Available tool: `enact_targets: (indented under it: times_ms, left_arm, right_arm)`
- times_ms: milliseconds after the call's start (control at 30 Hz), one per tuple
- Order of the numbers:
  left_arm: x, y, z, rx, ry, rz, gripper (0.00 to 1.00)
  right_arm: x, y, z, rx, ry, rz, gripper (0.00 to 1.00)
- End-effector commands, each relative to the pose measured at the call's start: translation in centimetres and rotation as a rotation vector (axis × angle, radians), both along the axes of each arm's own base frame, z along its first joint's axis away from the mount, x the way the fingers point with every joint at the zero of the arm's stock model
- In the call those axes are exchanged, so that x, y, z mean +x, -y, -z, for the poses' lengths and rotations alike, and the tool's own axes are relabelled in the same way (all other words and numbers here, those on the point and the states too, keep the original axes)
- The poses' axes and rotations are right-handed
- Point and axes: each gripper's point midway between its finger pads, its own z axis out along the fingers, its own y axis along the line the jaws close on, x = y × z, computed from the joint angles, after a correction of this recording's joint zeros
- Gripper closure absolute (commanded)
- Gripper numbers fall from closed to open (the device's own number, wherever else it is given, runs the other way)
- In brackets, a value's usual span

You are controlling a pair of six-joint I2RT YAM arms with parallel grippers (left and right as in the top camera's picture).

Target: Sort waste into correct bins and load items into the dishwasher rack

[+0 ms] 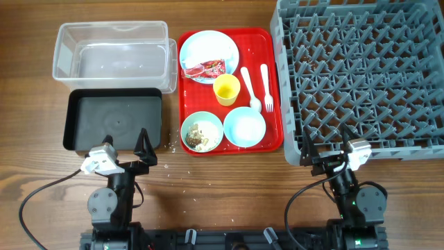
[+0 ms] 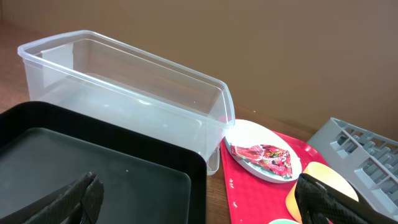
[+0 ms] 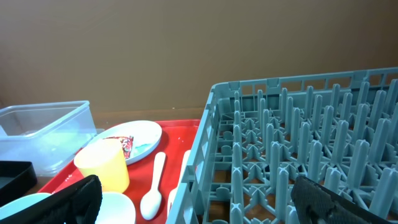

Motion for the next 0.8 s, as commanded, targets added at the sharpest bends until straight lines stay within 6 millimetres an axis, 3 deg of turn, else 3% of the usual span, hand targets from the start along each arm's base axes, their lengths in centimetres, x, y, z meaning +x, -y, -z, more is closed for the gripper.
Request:
enact_targets:
  times_ms: [0, 667, 767]
  left_arm:
    - [0.0, 0.1, 0.1, 0.019, 0.003, 0.007, 0.0]
    - [0.0, 0.3, 0.1, 0.011, 0.003, 0.019, 0.0]
    - [0.0, 2.0, -1.8, 0.04, 0.081, 0.122, 0.0]
  right_arm:
    - [0.0, 0.0, 0.0, 0.012, 0.0, 0.003, 0.0]
    - [0.0, -0.2, -0.1, 0.027, 0.0, -0.011, 0.0]
    - [-0.7, -2.1, -1.5, 0.033, 0.056, -0.124, 0.0]
